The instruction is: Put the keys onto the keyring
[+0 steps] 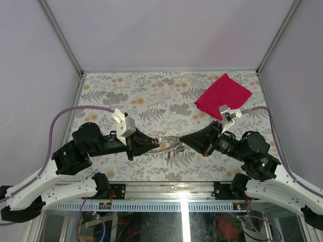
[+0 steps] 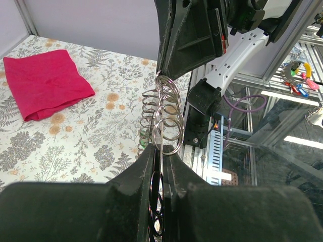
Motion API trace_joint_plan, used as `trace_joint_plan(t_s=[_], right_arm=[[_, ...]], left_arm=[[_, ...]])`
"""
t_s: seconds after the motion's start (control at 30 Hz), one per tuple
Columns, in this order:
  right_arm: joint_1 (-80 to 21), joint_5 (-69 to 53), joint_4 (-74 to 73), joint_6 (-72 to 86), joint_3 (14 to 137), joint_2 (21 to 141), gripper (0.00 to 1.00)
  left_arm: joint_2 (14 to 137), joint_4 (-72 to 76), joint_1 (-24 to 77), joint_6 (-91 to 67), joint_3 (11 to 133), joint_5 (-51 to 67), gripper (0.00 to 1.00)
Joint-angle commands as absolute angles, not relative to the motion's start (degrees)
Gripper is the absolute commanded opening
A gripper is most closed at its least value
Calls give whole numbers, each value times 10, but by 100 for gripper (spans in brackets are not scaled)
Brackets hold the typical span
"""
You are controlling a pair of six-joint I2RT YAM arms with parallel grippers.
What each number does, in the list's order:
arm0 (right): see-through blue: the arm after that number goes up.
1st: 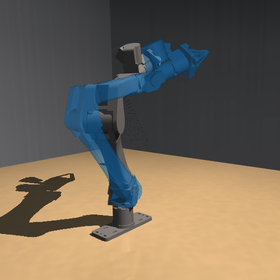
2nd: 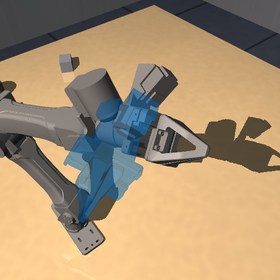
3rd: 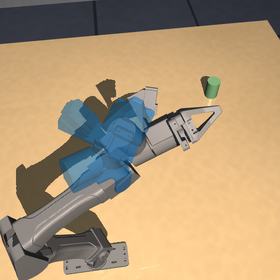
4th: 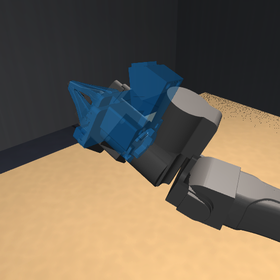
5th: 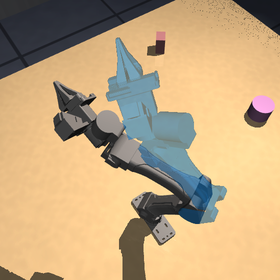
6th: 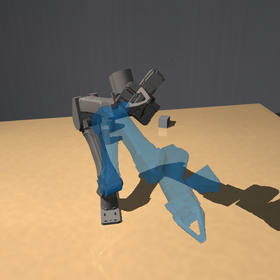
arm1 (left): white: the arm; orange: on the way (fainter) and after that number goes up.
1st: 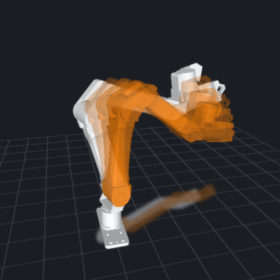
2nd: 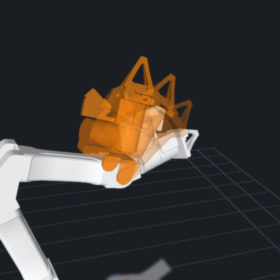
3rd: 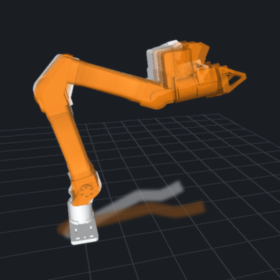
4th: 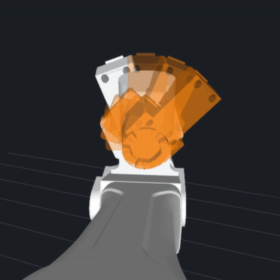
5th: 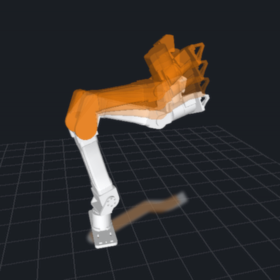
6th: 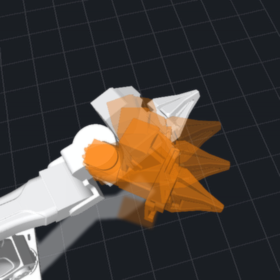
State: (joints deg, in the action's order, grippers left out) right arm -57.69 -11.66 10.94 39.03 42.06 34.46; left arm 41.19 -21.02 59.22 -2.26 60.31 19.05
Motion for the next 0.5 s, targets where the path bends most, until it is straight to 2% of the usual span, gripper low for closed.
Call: trace_joint_plan(t_s=[0.0,0.13,0.2,0.47], right_arm=[[-579,-130,119,380,427,336,0],[-580,-113,104,355,438,322,0],[-579,-106,88,336,453,320,0],[-579,-89,-61,238,547,341,0]], left_arm=[[408,-179,593,-13,627,171,0],[403,-171,593,-15,617,172,1],[401,-163,593,-19,608,176,11],[394,-137,592,-36,585,201,37]])
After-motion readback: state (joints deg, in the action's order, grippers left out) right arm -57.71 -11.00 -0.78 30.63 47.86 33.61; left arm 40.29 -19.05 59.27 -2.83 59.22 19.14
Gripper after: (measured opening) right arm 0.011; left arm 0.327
